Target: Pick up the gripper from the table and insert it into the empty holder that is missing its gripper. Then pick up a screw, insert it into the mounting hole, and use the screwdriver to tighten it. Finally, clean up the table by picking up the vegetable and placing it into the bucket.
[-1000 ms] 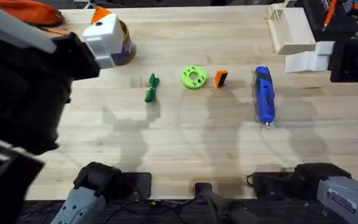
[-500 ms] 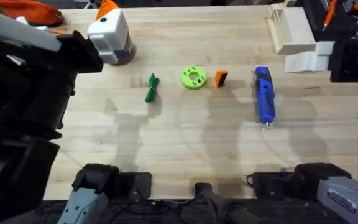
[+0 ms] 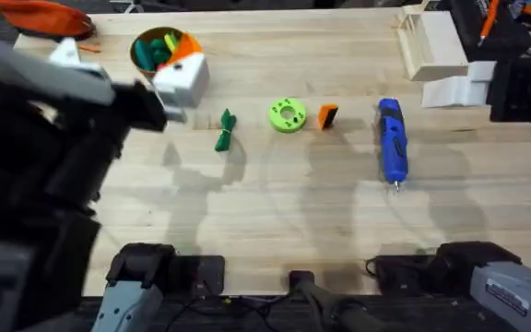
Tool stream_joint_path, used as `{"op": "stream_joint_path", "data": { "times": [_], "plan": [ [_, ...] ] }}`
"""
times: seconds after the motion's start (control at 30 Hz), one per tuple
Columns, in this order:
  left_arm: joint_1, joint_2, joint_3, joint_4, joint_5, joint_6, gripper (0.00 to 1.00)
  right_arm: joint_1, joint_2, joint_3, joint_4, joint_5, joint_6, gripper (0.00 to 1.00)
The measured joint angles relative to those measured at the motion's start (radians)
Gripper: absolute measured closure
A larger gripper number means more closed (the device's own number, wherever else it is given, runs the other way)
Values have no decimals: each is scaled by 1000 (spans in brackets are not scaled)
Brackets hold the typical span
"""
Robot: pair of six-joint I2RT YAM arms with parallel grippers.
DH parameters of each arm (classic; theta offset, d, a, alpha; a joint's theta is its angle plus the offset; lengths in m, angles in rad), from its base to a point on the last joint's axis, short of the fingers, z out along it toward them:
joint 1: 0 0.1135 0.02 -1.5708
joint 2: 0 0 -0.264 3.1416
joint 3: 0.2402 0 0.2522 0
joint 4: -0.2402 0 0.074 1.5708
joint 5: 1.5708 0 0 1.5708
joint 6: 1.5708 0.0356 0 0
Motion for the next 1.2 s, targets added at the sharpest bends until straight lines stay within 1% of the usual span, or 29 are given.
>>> {"op": "stream_joint_path", "data": {
  "times": [0.17,0.2,0.27,0.4,0.6,0.73,0.9,1.0,1.1,1.2],
  "plan": [
    [1,-144,-142,74,5,3,16,0,0,0,0,0,0,9],
    [1,-217,-226,127,7,3,15,0,0,0,0,0,0,8],
    [1,-258,-278,150,8,3,15,0,0,0,0,0,0,8],
    [1,-336,-367,193,12,3,15,0,0,0,0,0,0,7],
    [1,-470,-463,215,23,3,15,0,0,0,0,0,0,8],
    [1,-481,-502,275,37,3,15,0,0,0,0,0,0,8],
    [1,-481,-542,366,98,3,15,0,0,0,0,0,0,8],
    [1,-481,-554,391,131,-1,15,0,0,0,0,0,0,9],
    [1,-480,-558,394,150,-27,15,0,0,0,0,0,0,9],
    [1,-481,-559,394,162,-69,15,0,0,0,0,0,0,9]
  ]
}}
